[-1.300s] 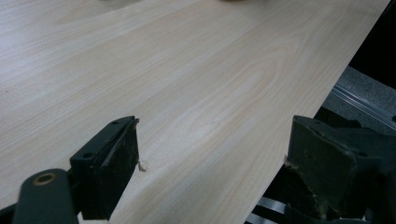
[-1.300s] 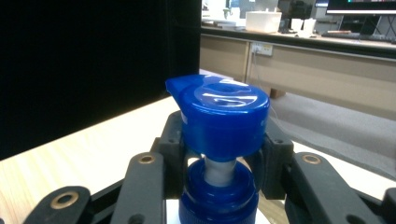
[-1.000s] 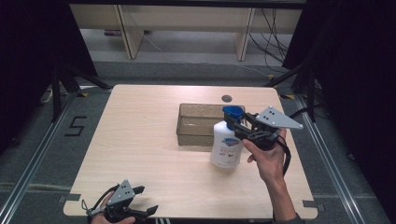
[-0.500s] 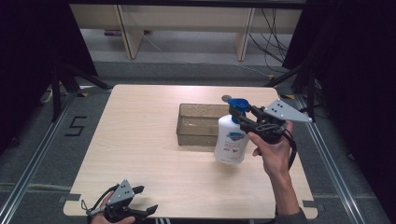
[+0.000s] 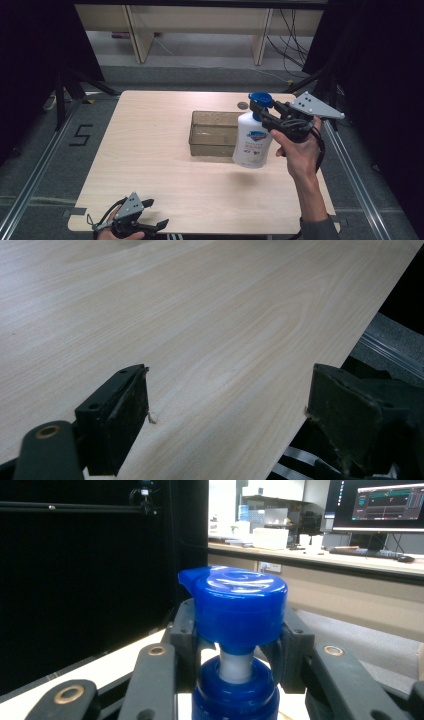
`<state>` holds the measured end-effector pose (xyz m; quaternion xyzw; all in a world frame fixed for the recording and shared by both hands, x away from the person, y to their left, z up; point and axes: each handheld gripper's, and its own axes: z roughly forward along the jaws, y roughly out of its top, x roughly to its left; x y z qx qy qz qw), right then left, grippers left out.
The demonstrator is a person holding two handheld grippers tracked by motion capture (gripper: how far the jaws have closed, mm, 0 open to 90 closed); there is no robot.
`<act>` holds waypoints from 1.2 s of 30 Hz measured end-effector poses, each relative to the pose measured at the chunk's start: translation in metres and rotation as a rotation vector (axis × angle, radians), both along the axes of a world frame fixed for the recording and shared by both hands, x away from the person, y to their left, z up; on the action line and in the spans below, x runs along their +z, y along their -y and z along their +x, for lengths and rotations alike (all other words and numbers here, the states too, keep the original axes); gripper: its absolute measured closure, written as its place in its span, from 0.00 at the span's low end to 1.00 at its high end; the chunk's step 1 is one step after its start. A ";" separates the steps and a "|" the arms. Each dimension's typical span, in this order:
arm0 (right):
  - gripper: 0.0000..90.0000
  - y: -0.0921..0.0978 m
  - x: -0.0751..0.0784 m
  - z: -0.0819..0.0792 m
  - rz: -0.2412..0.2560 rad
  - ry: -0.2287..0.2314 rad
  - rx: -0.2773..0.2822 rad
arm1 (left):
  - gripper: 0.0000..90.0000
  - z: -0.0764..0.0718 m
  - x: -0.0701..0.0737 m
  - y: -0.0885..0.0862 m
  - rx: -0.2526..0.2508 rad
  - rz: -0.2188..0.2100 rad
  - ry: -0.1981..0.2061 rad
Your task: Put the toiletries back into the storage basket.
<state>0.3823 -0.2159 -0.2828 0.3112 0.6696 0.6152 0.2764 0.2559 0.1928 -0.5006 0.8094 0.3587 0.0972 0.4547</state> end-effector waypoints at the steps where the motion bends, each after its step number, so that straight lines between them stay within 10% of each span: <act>1: 0.69 0.000 0.002 0.002 -0.004 0.013 -0.005 | 0.18 0.000 0.000 0.000 0.000 -0.001 0.001; 36: 0.69 0.003 0.021 0.044 0.041 -0.026 -0.044 | 0.18 0.000 0.000 0.000 0.000 -0.003 -0.001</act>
